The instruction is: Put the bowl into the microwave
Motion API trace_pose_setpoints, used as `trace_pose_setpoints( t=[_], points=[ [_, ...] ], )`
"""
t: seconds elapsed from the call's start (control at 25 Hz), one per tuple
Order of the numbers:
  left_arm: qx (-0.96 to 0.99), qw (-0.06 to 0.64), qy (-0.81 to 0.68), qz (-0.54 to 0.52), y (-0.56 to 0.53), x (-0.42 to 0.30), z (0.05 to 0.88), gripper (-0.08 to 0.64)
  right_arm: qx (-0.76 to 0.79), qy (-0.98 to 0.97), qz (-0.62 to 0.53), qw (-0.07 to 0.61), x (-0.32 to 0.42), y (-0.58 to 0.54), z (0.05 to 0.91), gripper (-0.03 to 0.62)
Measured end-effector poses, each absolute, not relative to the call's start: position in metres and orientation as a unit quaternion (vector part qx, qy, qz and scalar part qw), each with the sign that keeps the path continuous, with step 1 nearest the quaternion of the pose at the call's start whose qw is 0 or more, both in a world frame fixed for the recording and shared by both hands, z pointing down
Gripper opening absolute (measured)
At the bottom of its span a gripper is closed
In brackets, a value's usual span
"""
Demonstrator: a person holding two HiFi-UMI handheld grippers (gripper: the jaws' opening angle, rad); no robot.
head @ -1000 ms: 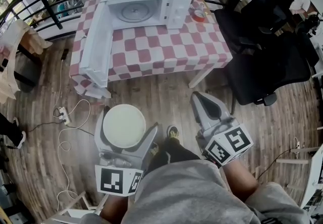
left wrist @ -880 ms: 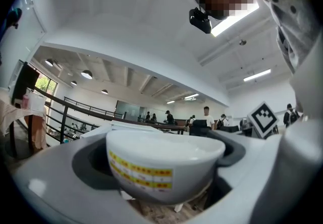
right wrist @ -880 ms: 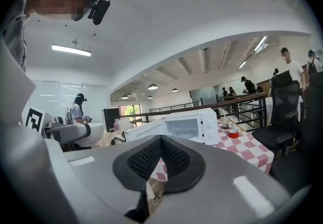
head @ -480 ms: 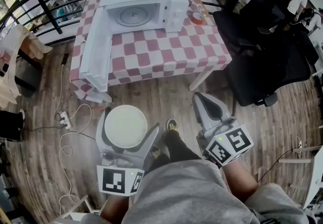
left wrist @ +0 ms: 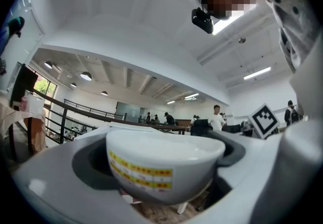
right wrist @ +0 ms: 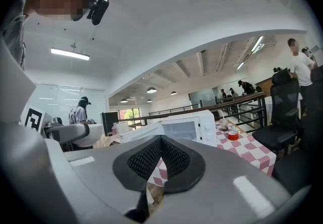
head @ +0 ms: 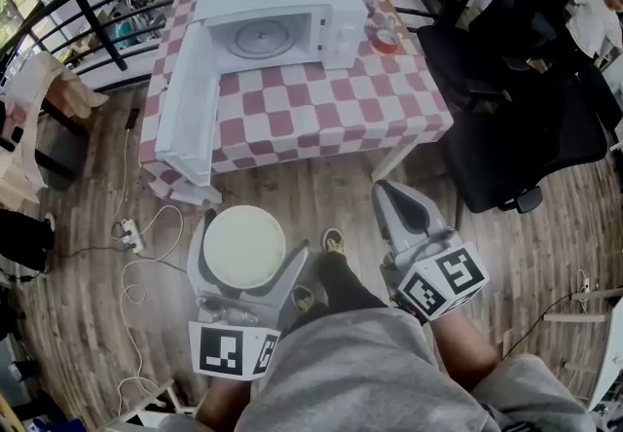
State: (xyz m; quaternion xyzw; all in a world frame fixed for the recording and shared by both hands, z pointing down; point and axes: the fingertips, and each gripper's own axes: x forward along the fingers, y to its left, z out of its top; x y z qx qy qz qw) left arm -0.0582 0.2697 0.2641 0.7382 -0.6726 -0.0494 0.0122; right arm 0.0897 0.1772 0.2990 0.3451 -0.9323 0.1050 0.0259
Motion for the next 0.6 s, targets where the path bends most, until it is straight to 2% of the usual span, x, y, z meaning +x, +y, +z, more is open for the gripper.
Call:
trace_pose_setpoints(
  t=[0.6],
  points=[
    [0.732,0.012,-0.681,-0.032,0.179,-0.060,0.269,0.541,0.331,-0.936,0.112,0.024,0.085,0.079,0.309,0.000]
  ],
)
